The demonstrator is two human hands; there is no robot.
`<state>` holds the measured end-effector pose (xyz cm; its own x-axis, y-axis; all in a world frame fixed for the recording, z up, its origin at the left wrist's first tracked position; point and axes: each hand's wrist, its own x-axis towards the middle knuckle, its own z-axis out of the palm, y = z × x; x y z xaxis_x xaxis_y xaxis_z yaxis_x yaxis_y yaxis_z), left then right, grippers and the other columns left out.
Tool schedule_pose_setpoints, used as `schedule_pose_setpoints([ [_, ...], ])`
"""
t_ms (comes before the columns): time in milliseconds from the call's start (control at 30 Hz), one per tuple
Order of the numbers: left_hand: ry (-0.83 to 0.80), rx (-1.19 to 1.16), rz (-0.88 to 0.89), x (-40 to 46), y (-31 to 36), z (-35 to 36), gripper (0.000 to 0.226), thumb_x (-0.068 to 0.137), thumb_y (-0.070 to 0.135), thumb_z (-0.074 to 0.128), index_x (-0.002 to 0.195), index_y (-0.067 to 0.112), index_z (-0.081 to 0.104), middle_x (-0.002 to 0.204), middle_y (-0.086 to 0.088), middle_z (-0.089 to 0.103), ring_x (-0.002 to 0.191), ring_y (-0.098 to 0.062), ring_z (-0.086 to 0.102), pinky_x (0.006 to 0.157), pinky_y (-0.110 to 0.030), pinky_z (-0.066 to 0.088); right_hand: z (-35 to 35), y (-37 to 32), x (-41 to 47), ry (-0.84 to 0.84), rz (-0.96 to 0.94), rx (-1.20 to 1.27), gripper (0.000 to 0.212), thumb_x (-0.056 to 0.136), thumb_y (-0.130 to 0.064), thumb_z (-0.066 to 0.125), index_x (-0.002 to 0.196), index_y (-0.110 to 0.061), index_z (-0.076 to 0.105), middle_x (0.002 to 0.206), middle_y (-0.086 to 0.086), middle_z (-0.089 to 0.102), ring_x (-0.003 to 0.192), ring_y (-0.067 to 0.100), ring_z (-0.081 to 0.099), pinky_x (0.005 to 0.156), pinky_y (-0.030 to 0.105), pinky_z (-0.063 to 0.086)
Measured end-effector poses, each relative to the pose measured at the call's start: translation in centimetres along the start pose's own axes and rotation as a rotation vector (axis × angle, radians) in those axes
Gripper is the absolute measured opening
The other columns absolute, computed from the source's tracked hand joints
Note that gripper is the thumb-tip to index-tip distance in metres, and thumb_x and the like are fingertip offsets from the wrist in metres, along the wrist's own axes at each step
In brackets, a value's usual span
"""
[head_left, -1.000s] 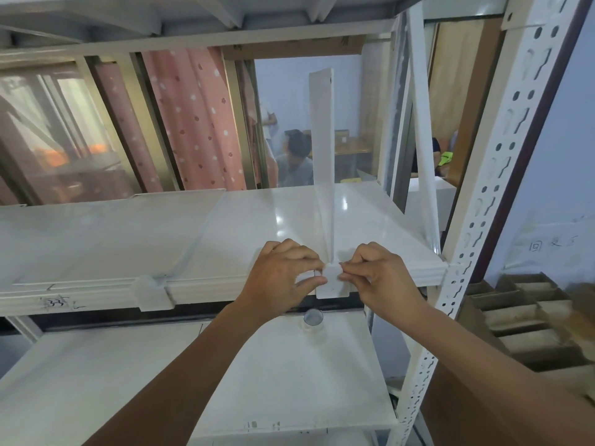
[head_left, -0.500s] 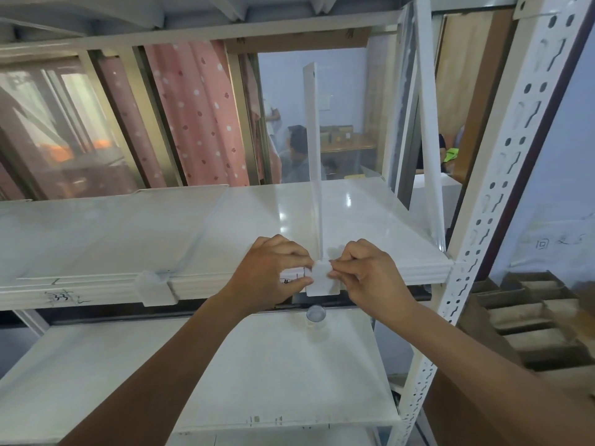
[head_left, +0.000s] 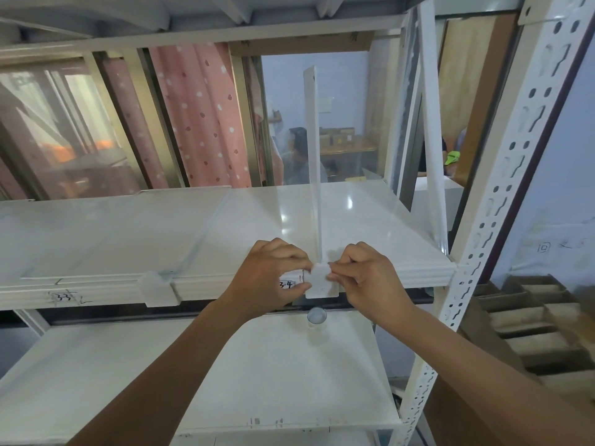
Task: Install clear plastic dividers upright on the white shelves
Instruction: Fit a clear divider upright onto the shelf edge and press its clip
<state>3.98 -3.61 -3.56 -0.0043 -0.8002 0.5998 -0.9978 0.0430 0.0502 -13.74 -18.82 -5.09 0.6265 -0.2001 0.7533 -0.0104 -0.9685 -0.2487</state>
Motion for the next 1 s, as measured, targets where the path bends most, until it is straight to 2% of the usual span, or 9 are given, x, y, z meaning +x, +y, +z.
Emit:
schedule_pose_setpoints([
  [233, 0.004, -0.006, -0.006, -0.26, -0.05, -0.24, 0.02, 0.083, 0.037, 0.08, 0.101, 0.029, 0.076, 0.106, 0.018, 0.071, 0.098, -0.011, 0.06, 0.083, -0.033, 0.04, 0.18, -0.36, 0.1, 0.003, 0.007, 0.011, 0.011, 0.08, 0.002, 0.081, 0.076, -0.007, 0.077, 0.07, -0.001, 0.056, 0.07, 0.017, 0.051, 0.061, 0.022, 0.042],
  [400, -0.004, 0.002, 0.005, -0.25, -0.15, -0.44, 0.02, 0.083, 0.037, 0.08, 0.101, 0.028, 0.076, 0.106, 0.017, 0.072, 0.097, -0.012, 0.061, 0.083, -0.032, 0.04, 0.21, -0.49, -0.01, 0.007, 0.009, 0.016, 0.009, 0.08, 0.001, 0.08, 0.077, -0.007, 0.078, 0.071, 0.0, 0.057, 0.07, 0.019, 0.052, 0.058, 0.028, 0.048],
  [567, -0.007, 0.008, -0.007, -0.33, -0.35, -0.41, 0.02, 0.084, 0.038, 0.079, 0.101, 0.029, 0.076, 0.106, 0.018, 0.071, 0.098, -0.012, 0.06, 0.083, -0.03, 0.036, 0.38, -0.54, 0.04, 0.004, 0.003, 0.013, 0.007, 0.081, -0.001, 0.079, 0.079, -0.007, 0.078, 0.072, 0.0, 0.058, 0.071, 0.019, 0.054, 0.058, 0.03, 0.05],
  [1000, -0.009, -0.004, -0.024, -0.59, -0.45, -0.5, 0.02, 0.085, 0.039, 0.078, 0.102, 0.03, 0.075, 0.108, 0.019, 0.07, 0.1, -0.011, 0.059, 0.086, -0.033, 0.04, 0.49, -0.57, -0.14, 0.01, -0.008, -0.002, 0.006, 0.086, -0.009, 0.075, 0.081, -0.008, 0.078, 0.073, -0.001, 0.058, 0.073, 0.018, 0.051, 0.058, 0.034, 0.05],
])
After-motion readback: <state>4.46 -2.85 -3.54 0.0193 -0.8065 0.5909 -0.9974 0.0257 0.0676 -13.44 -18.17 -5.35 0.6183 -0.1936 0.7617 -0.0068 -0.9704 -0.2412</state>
